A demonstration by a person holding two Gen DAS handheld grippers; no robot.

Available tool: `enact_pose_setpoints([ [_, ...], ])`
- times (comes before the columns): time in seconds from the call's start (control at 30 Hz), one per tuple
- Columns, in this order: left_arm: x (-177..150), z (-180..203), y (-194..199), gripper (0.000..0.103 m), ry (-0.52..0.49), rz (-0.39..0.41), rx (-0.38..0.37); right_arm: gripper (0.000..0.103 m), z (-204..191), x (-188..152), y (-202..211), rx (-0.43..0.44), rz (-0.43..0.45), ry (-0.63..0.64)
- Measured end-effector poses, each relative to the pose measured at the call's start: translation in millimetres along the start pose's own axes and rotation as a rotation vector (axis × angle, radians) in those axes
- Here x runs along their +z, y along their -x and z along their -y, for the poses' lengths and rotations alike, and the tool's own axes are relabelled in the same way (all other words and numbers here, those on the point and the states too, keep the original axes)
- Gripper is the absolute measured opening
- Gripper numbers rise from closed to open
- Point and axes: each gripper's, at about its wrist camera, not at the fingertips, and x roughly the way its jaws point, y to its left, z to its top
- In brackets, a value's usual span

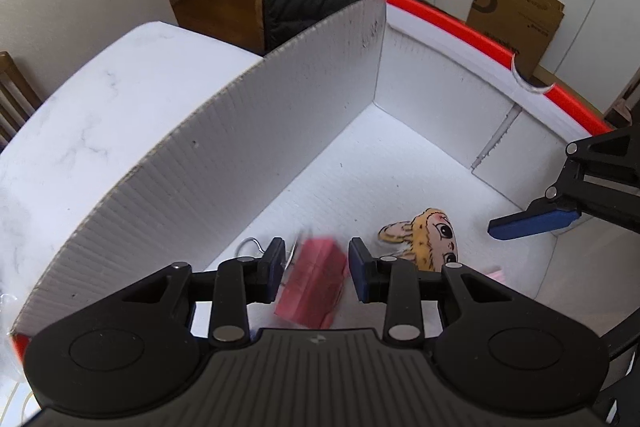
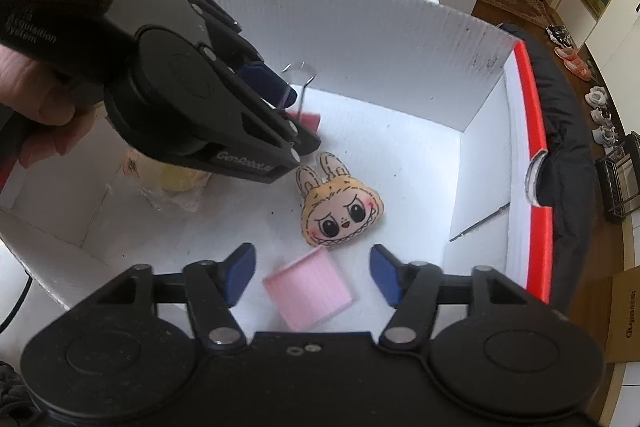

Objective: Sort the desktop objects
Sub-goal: 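Open the left tool dropping the clip while the right tool releases the tray in the box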

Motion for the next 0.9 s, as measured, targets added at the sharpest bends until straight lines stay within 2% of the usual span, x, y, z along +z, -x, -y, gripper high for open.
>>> enact_pose_setpoints([
  [0.23,-2,1,14,0.036,0.021,0.044,0.026,0.067,1,-3,6,-0.006,0.023,-0.011],
  [0.47,-5,2,36,0.042,0.044,0.088,0.037,0.071,-4,-1,19,-0.009,0.063,-0.009],
  [0.57,-7,3,48,0.043,0.052,0.106,0.045,0.071,-10,-10,32,-0.011,0.085,-0.008],
  [0.9,-23,3,91,0.043,0.080,0.154,0.071,0.072,-22,-3,57,-0.013,0.165,-0.010],
])
